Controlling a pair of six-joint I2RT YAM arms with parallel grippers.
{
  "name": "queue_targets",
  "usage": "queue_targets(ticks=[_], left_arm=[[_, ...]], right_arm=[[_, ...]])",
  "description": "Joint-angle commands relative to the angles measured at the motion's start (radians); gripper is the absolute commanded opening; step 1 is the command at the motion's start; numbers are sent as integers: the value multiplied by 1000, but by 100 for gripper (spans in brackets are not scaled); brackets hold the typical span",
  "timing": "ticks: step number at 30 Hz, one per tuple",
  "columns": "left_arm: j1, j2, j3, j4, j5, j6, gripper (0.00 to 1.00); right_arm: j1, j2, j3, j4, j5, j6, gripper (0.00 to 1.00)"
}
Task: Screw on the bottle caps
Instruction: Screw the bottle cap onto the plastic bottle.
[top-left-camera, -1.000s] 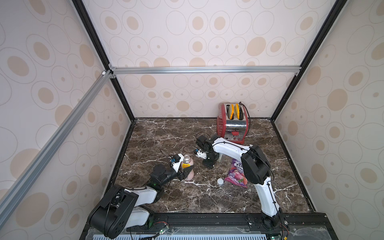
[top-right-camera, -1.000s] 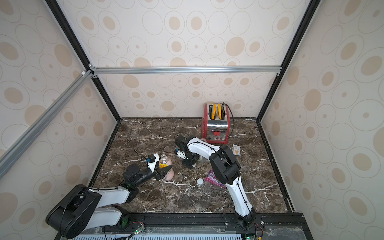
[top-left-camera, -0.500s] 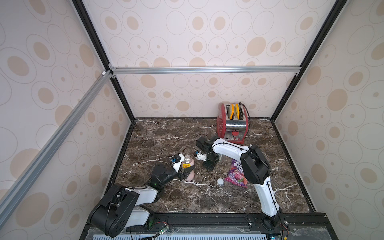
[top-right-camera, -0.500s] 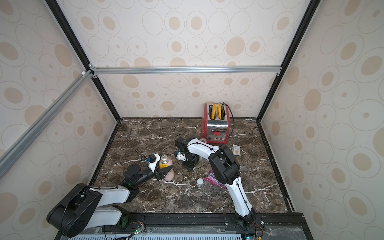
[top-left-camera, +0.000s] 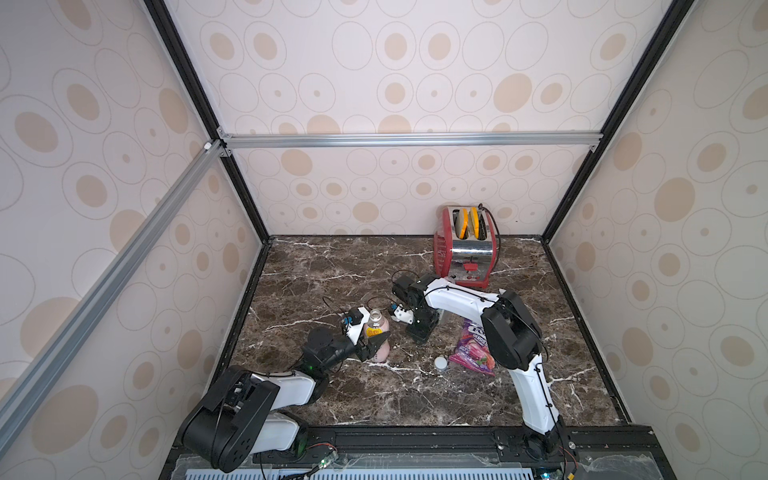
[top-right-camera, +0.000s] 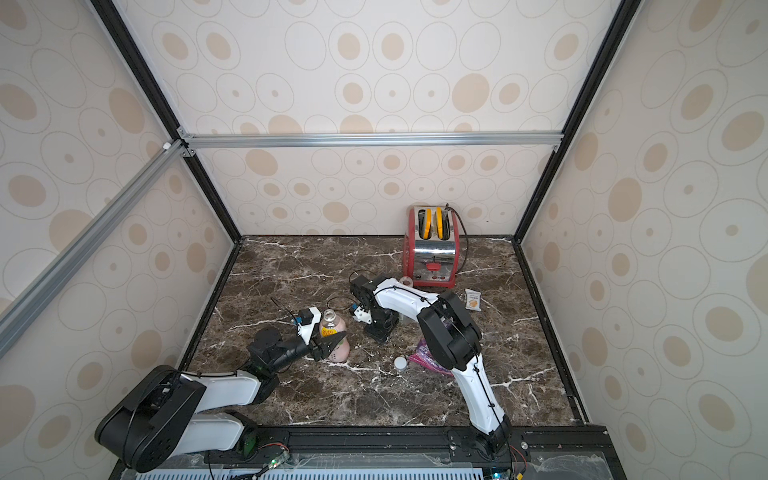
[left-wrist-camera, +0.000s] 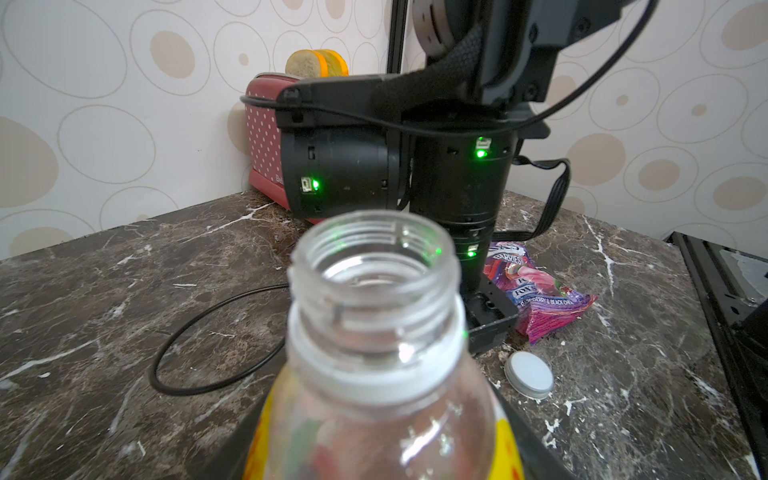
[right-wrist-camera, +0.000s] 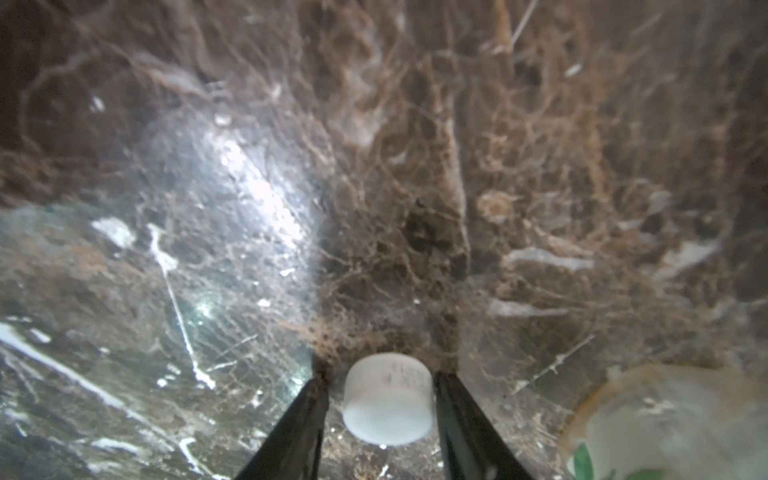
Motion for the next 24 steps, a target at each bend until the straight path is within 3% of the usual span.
queue_targets(ticks=[1, 6, 24], left_arm=[[-10, 12, 32, 17, 19, -5, 65], [-10, 15, 34, 17, 21, -4, 65], [-10, 21, 35, 17, 24, -5, 65]], right_arm=[[5, -37, -13, 0, -6, 14, 48], [5, -34, -15, -7, 2, 16, 44], [6, -40, -17, -21, 4, 18, 45]])
